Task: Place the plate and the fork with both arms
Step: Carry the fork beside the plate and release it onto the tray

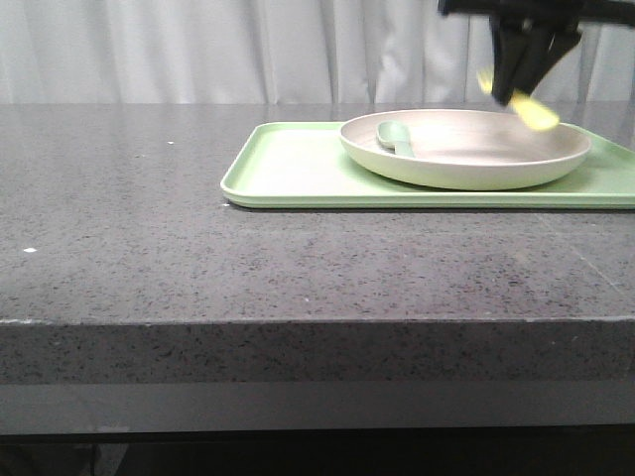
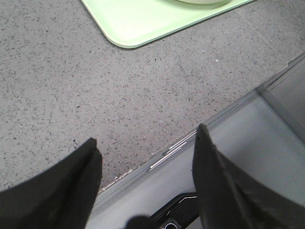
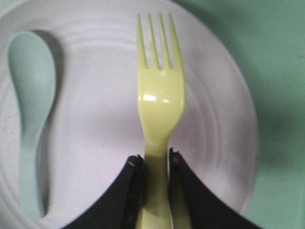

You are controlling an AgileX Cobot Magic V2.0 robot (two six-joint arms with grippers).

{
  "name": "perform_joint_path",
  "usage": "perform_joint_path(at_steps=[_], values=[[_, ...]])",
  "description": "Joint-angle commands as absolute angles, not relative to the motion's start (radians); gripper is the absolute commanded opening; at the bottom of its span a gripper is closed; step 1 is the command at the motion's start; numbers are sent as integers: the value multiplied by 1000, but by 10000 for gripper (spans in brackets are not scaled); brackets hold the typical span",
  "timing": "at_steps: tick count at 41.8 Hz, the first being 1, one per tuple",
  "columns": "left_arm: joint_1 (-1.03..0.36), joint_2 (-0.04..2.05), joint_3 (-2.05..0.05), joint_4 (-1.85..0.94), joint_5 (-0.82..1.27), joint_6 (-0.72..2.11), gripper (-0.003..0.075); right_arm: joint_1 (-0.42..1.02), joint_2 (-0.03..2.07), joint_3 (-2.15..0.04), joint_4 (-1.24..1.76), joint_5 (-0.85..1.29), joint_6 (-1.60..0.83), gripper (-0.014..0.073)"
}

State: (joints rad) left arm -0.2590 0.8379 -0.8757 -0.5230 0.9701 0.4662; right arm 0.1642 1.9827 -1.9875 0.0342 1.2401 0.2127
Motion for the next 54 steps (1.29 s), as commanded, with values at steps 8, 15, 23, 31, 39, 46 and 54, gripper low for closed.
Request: perform_joint_path(at_steps=[8,15,23,31,39,46,54], values=[[-255,832,-900,-516,924,468,420,45,1801,-2011,10,1337,167,11],[-255,832,-900,-516,924,468,420,-32,1787,-1949,19,1337,140,11],[-255,832,-900,-516,922,468,420,-65,1823,-1853,54,1335,79,11],[-255,834,-900,-516,916,468,420,-65,1897,-1835,103,1327,52,11],[-255,834,-900,-516,915,468,420,-65,1951,-1836,121,1307,44,11],[-255,834,-900,-516,915,468,420,-65,1965,-1836,121,1297,44,16],[-255,834,-900,-516,915,468,420,-65,1966,-1836,121,1297,44,160]])
